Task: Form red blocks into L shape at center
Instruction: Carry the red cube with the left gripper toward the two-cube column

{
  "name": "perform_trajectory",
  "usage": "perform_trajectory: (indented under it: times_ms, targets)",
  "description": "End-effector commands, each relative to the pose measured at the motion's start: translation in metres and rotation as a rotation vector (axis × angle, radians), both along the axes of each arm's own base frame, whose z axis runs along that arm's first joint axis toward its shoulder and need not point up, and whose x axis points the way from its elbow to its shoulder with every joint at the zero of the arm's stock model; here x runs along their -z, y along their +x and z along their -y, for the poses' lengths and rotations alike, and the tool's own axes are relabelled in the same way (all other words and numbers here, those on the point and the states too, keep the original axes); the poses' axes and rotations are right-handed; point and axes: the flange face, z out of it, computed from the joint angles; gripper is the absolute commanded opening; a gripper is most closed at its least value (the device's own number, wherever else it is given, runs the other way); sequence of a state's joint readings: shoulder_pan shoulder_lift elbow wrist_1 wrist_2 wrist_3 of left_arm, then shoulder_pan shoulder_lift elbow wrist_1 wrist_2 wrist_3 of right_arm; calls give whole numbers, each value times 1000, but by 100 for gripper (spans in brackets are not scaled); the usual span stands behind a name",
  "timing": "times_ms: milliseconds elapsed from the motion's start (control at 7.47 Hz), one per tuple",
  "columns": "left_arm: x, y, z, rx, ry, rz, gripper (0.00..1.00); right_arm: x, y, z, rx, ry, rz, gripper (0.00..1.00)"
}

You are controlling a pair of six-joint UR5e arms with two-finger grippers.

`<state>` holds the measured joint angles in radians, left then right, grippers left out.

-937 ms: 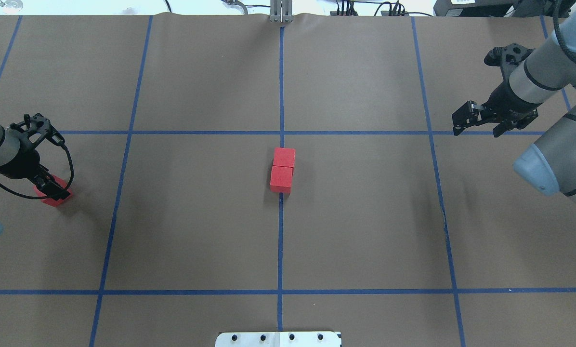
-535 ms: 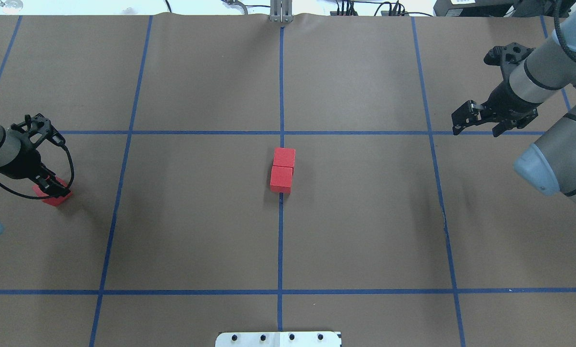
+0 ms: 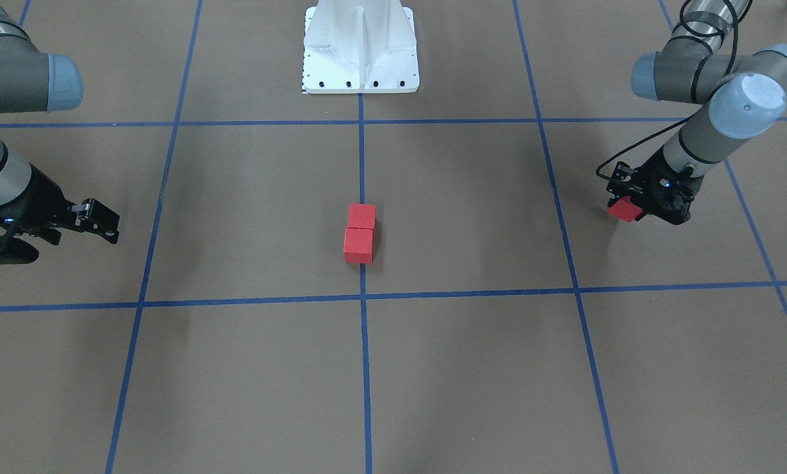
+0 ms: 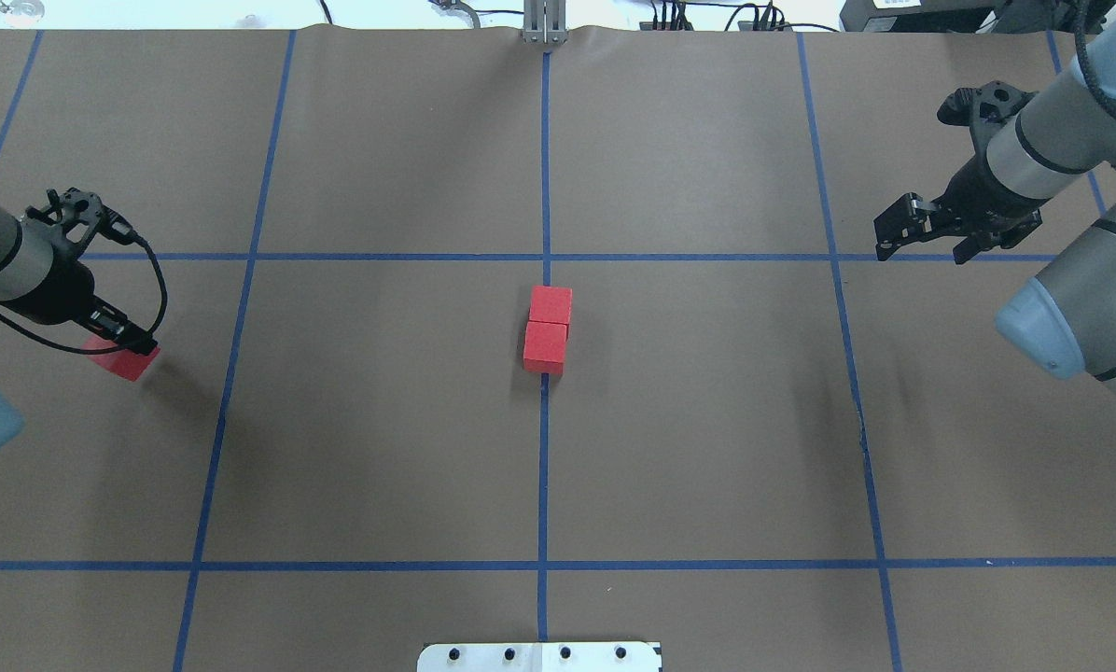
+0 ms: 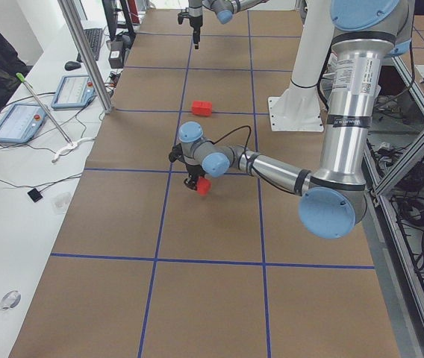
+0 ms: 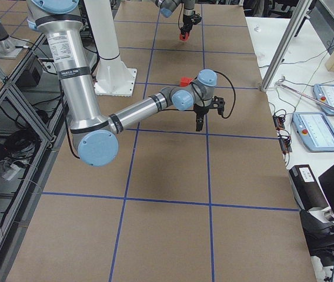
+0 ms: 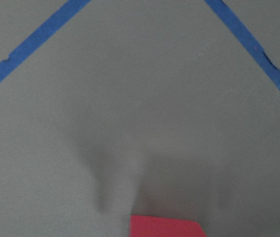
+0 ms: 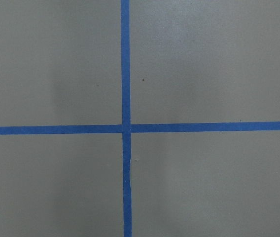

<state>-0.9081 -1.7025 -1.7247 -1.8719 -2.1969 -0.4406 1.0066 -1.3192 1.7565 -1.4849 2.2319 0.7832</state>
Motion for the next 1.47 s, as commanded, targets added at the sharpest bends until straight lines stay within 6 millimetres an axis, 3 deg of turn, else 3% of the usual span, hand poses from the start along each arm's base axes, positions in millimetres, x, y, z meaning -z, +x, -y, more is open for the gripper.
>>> perform_trajectory:
  times_ms: [0,134,268,401,535,669,1070,1338]
  targets:
    - [90,23,31,382,-391,0,0,2,1,0,-5,0,2,100]
    - [123,51,28,501,-508,-27,0,2,1,0,-4,1,2,100]
    - [147,93,29,599,-584,-10,0,0,0,0,-2,-3,0,100]
    - [179,142,48,712,-735,11,0,-1,0,0,-1,-3,-1,100]
    - [215,203,47,812,-838,51,0,-2,0,0,-1,-4,-2,100]
    - [231,221,48,946,-979,53,0,-2,1,0,-2,-4,-3,100]
    - [229,244,38,1254,-1319,72,0,-4,1,0,-4,-6,-4,100]
    - [258,253,35,1304,-1407,36,0,-7,1,0,-4,-11,-8,100]
